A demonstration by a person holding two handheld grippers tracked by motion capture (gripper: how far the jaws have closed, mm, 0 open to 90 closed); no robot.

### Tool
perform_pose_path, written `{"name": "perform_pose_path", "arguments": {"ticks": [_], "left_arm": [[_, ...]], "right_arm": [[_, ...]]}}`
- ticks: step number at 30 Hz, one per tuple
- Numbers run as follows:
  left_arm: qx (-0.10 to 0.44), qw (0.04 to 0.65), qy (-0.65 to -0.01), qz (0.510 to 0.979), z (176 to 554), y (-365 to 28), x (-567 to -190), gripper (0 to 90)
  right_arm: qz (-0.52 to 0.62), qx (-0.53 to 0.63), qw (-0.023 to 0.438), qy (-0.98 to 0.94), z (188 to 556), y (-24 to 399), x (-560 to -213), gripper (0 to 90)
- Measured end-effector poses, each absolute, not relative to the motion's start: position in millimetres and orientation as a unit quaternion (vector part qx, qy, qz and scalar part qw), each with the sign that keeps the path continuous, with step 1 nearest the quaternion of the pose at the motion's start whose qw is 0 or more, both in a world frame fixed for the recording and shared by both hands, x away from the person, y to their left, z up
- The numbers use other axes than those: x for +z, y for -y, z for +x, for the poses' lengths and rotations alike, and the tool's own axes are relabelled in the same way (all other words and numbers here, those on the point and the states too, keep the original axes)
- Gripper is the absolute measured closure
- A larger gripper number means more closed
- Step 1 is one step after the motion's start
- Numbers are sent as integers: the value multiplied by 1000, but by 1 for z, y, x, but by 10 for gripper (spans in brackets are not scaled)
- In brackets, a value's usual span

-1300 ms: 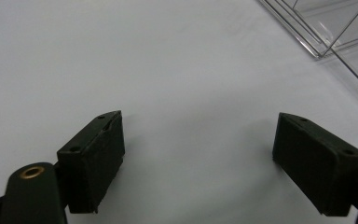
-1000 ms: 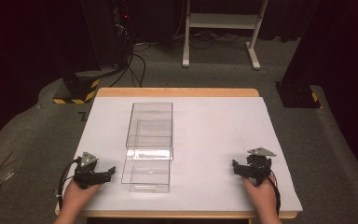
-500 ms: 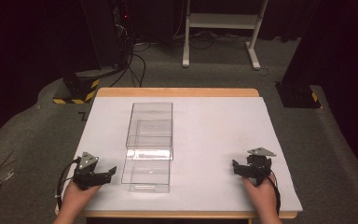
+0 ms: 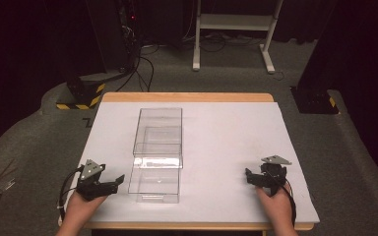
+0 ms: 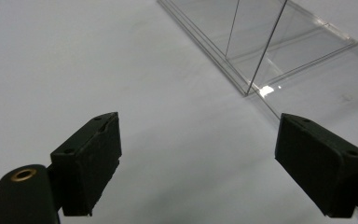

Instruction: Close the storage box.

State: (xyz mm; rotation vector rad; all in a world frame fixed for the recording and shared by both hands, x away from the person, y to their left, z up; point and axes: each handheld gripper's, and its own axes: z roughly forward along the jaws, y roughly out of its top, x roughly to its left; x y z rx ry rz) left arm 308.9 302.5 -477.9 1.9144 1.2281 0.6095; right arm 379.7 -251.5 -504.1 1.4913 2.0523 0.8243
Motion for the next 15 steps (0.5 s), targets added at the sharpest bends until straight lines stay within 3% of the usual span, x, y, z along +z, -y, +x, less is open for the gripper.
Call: {"name": "perform_pose_path", "arguments": {"ticks": [15], "left_arm": [[245,419,-464,741,296,-296,-458,149]], "right_arm": [[543,300,235,-748,380,251,-504,97]]}}
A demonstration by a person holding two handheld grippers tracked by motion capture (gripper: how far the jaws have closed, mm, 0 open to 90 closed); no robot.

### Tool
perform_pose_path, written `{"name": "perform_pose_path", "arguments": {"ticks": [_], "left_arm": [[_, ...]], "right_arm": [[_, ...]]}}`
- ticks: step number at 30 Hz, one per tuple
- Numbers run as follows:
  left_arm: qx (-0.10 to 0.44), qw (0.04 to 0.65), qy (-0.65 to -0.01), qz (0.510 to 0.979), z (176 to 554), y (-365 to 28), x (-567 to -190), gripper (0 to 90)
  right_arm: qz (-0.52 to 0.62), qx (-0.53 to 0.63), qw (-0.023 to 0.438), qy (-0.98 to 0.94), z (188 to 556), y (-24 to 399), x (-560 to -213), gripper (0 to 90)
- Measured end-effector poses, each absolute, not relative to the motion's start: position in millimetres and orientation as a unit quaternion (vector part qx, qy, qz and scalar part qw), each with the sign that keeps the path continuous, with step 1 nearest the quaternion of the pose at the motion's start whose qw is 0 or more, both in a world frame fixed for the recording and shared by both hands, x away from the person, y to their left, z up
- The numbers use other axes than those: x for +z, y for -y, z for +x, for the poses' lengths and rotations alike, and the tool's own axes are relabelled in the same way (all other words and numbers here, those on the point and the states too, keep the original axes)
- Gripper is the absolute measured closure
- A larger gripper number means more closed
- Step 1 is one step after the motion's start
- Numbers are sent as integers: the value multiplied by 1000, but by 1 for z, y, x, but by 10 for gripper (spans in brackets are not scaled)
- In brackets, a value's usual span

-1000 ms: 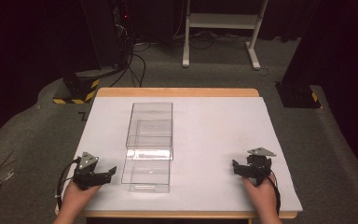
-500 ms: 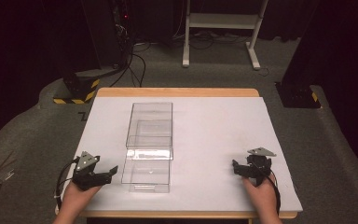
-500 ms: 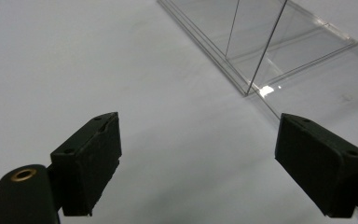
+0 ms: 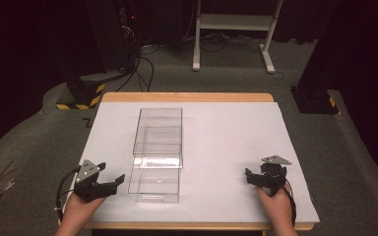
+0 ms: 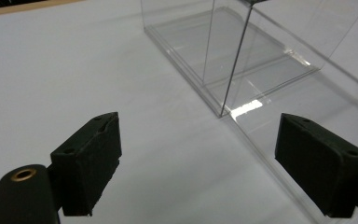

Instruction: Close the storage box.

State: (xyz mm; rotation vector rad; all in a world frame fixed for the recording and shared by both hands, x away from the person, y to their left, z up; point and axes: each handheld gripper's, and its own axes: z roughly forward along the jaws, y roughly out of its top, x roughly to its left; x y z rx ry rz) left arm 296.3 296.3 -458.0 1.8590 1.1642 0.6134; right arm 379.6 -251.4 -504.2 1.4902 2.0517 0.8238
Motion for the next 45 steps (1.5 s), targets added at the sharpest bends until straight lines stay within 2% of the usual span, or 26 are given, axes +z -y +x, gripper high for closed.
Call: {"name": "perform_pose_path", "arguments": {"ticks": [21,45], "left_arm": [[239,480,-431,725,276,-282,-430,150],[218,498,-411,732,252,-264,-436,149]], "right_arm": [[543,301,235,-748,380,251,-504,97],[543,301,235,-748,380,252,-504,98]]}}
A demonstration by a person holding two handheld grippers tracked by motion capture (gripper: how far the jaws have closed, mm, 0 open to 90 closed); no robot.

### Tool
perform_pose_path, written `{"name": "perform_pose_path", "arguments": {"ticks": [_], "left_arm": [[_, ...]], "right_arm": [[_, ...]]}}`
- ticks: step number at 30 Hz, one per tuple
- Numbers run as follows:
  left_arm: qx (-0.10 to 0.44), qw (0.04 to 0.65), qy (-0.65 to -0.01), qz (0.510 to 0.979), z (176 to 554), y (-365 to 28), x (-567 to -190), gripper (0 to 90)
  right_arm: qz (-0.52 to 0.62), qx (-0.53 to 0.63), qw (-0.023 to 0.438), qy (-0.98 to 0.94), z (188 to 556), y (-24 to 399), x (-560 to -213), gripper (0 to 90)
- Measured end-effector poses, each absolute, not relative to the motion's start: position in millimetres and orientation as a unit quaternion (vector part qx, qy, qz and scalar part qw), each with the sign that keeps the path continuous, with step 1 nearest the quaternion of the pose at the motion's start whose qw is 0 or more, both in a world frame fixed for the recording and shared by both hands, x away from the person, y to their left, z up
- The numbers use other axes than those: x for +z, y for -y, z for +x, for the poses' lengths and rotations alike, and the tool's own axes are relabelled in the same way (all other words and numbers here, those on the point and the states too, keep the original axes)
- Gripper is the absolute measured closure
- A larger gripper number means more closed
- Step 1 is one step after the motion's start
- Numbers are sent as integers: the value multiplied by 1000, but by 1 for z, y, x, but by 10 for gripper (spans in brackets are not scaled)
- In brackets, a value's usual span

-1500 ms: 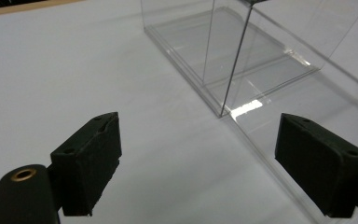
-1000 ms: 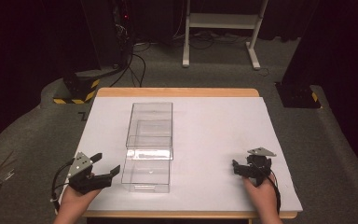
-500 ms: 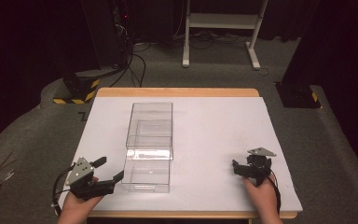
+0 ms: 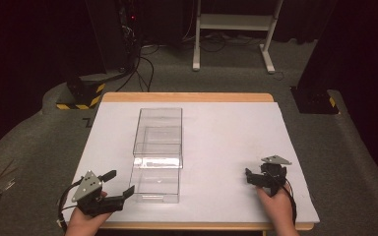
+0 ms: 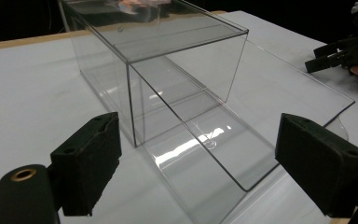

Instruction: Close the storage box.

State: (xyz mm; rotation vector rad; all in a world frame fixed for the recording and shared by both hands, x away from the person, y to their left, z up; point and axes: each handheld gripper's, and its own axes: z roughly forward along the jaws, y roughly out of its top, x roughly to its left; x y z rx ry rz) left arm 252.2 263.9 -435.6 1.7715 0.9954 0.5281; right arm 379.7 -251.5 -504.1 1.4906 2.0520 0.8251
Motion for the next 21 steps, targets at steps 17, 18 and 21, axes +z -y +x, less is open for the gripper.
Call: {"name": "perform_pose_path", "arguments": {"ticks": [17,18,21], "left_arm": [[204,482,-408,748,250,-262,-450,142],[200,482,-408,749,251,-262,-451,144],[195,476,-407,755,252,-262,-455,145]], "right_arm": [[543,301,235,-748,380,251,-504,98],[543,301,235,-748,380,251,-504,98],[543,300,235,-748,380,251,-504,98]]}}
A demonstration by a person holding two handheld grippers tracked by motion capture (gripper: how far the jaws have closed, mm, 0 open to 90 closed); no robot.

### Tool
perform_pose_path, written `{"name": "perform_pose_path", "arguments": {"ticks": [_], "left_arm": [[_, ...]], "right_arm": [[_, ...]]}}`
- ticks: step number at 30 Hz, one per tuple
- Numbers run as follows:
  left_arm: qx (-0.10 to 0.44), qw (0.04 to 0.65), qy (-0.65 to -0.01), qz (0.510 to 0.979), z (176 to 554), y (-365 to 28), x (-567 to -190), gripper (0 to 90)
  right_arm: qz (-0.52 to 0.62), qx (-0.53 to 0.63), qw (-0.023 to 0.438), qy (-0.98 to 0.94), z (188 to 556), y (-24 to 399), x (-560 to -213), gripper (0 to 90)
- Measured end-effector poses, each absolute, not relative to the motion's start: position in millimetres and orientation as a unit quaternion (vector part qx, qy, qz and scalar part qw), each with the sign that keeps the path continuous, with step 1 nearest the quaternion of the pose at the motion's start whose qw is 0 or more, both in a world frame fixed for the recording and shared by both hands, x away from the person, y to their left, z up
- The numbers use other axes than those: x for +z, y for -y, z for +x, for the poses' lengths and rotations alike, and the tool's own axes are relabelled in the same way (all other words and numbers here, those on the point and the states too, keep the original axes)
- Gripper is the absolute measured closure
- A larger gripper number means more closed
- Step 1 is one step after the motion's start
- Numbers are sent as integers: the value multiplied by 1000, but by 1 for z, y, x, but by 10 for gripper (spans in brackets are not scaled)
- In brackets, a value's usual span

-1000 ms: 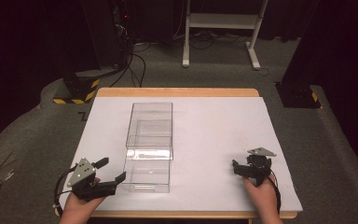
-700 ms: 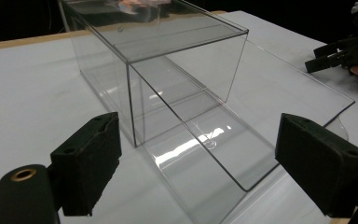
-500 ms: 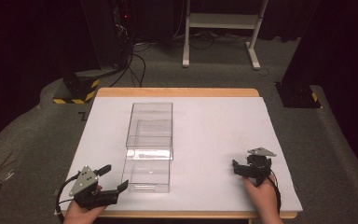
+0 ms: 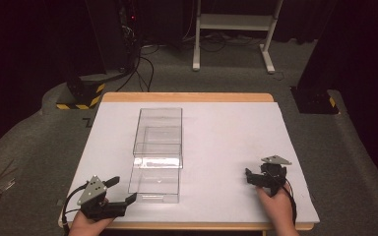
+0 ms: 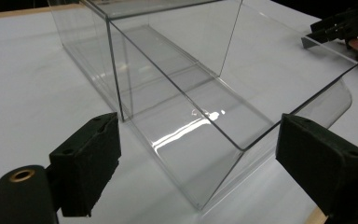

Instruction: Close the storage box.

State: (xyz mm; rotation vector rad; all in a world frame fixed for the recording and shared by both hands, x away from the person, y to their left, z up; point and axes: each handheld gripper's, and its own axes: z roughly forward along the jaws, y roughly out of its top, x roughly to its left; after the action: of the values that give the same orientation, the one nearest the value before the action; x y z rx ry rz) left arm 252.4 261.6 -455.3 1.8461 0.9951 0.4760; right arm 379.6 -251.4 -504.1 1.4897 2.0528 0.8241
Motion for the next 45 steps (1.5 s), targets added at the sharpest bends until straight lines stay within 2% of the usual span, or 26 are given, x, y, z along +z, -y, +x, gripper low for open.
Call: {"name": "perform_pose_path", "arguments": {"ticks": [18,29,43,45], "left_arm": [[168,452,-396,781,257,-254,-475,147],[168,454,-398,779,257,-251,-478,161],[185,462,-375,783,254,-243,-480,311],[191,457,-373,785,254,-242,-480,310]], "right_arm": [[543,300,235,-748,380,251,-504,98],[543,300,235,-748,380,251,-504,99],[543,301,235,-748,380,251,-504,99],[543,301,235,-748,380,251,-504,99]]}}
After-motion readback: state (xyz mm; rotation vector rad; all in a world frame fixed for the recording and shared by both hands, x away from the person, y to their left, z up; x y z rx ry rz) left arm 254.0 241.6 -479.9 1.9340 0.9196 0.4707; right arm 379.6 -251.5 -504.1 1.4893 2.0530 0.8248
